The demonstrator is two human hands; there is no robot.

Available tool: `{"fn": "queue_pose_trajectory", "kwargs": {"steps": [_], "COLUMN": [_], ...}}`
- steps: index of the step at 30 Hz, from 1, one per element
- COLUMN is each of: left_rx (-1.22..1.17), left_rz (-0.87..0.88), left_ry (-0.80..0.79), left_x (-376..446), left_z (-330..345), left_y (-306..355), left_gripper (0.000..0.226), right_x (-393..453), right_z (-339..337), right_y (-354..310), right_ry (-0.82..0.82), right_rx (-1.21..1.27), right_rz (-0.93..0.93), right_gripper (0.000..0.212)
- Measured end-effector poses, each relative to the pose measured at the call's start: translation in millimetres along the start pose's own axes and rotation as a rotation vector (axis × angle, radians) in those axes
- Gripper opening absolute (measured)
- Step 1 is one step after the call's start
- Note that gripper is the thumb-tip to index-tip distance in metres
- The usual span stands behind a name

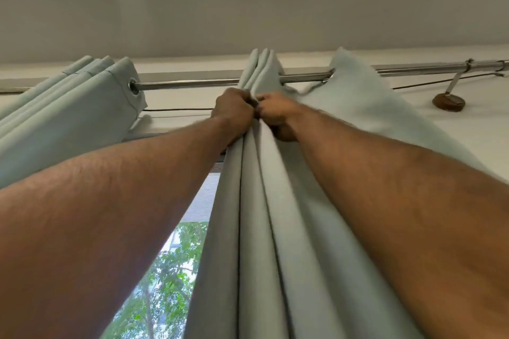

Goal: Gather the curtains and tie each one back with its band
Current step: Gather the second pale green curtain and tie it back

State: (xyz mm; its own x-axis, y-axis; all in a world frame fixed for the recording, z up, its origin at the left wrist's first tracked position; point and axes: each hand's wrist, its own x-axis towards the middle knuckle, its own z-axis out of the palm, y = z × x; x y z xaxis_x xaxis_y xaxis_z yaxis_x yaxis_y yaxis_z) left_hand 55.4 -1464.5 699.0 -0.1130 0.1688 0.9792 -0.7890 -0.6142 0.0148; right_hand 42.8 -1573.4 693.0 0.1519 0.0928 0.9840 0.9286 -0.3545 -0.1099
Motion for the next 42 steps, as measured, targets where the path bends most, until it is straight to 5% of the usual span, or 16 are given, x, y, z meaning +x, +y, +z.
{"fn": "queue_pose_trajectory", "kwargs": {"steps": [4,8,12,16,19,24,29,32,35,42], "left_rx": [-0.083,-0.214,-0.265,-0.113,-0.078,-0.058,-0.036,-0.03,0.007,-0.037], "left_rz": [-0.01,-0.006,-0.048,-0.015,-0.061,-0.063,-0.052,-0.045,-0.121,-0.068], "left_ry": [-0.014,-0.1,-0.061,-0.105,-0.098,-0.077,-0.033,-0.01,0.009,-0.113], "left_x": [5.7,-4.3,-7.2,-11.7,-12.4,-14.5,-17.0,-9.4,3.1,-9.7], "left_z": [-18.2,-3.5,13.2,34.7,46.7,55.2,41.5,18.8,-18.3,-41.1], "left_y": [-24.9,-31.5,-11.6,16.1,29.4,36.3,27.0,14.5,-7.8,-38.0], "left_gripper": [0.036,0.025,0.047,0.053,0.044,0.042,0.044,0.039,0.04,0.084], "right_x": [9.8,-0.4,0.9,-1.5,-9.3,-12.2,-7.4,0.5,7.6,12.4], "right_z": [38.1,25.9,-16.9,-85.9,-134.1,-176.3,-148.2,-56.1,26.6,28.3], "right_y": [-14.2,2.6,4.4,21.2,35.0,49.4,41.9,-1.6,-42.6,-8.9], "right_ry": [-0.079,-0.086,0.043,0.409,0.545,0.497,0.538,0.164,-0.122,0.037], "right_rx": [-0.124,-0.158,-0.166,-0.913,-1.315,-0.809,-0.378,0.064,-0.026,-0.188], "right_rz": [-0.051,0.023,0.129,-0.081,-0.05,0.21,0.158,0.038,-0.036,-0.043], "right_gripper": [0.029,0.011,0.06,0.049,0.04,0.06,0.038,0.012,0.022,0.022]}}
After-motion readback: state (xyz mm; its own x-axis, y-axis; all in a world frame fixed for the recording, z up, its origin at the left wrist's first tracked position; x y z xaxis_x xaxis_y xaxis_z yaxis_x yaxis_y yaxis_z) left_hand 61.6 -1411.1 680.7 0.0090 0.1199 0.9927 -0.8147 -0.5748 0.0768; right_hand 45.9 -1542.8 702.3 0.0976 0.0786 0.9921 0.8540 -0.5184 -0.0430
